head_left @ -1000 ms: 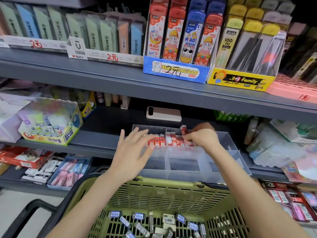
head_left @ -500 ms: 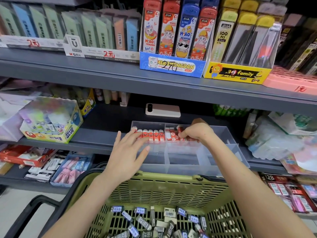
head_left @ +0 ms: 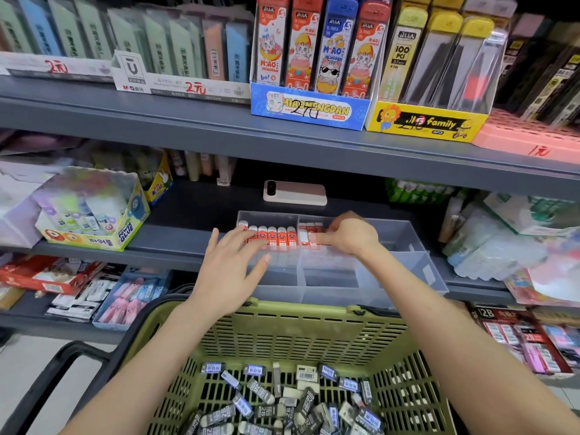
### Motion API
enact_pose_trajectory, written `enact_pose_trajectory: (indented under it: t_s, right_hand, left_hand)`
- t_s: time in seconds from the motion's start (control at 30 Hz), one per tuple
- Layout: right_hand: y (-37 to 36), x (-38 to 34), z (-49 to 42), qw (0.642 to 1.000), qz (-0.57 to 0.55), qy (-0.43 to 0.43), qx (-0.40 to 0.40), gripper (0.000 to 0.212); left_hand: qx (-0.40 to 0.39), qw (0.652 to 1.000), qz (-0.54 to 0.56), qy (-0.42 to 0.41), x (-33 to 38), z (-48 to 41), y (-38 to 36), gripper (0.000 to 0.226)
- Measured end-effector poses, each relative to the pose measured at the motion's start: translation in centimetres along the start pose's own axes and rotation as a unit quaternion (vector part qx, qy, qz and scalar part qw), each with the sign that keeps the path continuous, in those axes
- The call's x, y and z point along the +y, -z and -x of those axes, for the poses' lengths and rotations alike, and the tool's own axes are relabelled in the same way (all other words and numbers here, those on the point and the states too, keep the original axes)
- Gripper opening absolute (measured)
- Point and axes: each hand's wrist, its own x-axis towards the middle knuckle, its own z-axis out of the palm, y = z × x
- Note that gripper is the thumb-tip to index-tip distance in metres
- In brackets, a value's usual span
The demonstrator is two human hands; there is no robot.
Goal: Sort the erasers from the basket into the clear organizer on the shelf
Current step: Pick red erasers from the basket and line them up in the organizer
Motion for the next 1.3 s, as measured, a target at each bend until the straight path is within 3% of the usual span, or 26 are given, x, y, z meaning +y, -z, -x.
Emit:
enact_pose_trajectory:
  t_s: [0.07,0.17,0.23,0.3,0.37,0.43,0.47,0.53,0.6,0.67,0.73,0.8,0.93,1.03,1.2,1.3]
  right_hand:
    - [0.1,0.0,1.1,0.999,0.021,0.033,0.038,0.053]
    - [-0.2,0.0,4.1,0.982,0.027,0.086,0.164,0.039]
    - [-1.2,0.3,7.5,0.948,-0.043,0.159,0.271,0.029]
    - [-2.7,1.3,11.3,0.911,-0.115,0.233,0.319,0.029]
    - [-5.0,3.1,14.2,0.917,-0.136,0.265,0.267,0.034]
    - [-8.0,5.6,15.5,0.967,-0.102,0.203,0.118,0.034]
    - [-9.5,6.9,15.6,0.989,-0.049,0.139,0.029,0.033]
    - [-12.5,9.7,15.3,0.993,0.031,0.002,-0.113,0.027]
    - [-14.7,11.4,15.0,0.981,0.076,-0.068,-0.168,0.025]
    - [-16.3,12.0,15.0,0.974,0.101,-0.082,-0.187,0.027]
    - [-17.5,12.0,15.3,0.968,0.104,-0.081,-0.213,0.029]
    - [-18.5,12.0,15.7,0.966,0.090,-0.084,-0.227,0.032]
    - [-19.3,11.9,16.2,0.963,0.060,-0.111,-0.240,0.032]
    - [-19.3,11.4,16.2,0.961,0.040,-0.124,-0.245,0.031]
    - [-18.4,10.9,16.3,0.965,0.001,-0.099,-0.241,0.034]
    - [-17.3,9.3,16.8,0.952,-0.193,-0.087,-0.220,0.030]
  left_hand:
    - [0.002,1.000,0.001,0.006,0.2,0.1,0.2,0.038]
    - [0.033,0.999,0.000,-0.003,0.8,0.7,0.7,0.044]
    - [0.092,0.995,-0.001,-0.025,1.3,1.7,1.0,0.044]
    - [0.170,0.984,0.013,-0.051,1.8,3.0,1.1,0.034]
    - [0.209,0.974,0.029,-0.083,2.5,4.8,0.4,0.026]
    - [0.168,0.977,0.039,-0.123,3.8,7.1,-1.6,0.024]
    - [0.121,0.981,0.037,-0.147,4.5,8.4,-3.0,0.025]
    - [-0.009,0.978,0.007,-0.208,6.0,11.0,-6.5,0.029]
    - [-0.176,0.950,-0.030,-0.257,7.4,13.0,-10.1,0.039]
    - [-0.347,0.898,-0.062,-0.264,8.4,14.6,-12.9,0.052]
    - [-0.425,0.857,-0.114,-0.270,8.4,15.7,-14.9,0.064]
    - [-0.423,0.849,-0.142,-0.284,7.4,16.4,-15.8,0.070]
    - [-0.370,0.872,-0.150,-0.283,4.3,16.2,-14.9,0.064]
    - [-0.366,0.893,-0.155,-0.212,1.0,15.9,-13.3,0.052]
    - [-0.415,0.881,-0.193,-0.118,-2.7,16.5,-11.0,0.052]
    - [-0.402,0.906,-0.130,-0.024,-1.1,16.4,-10.1,0.070]
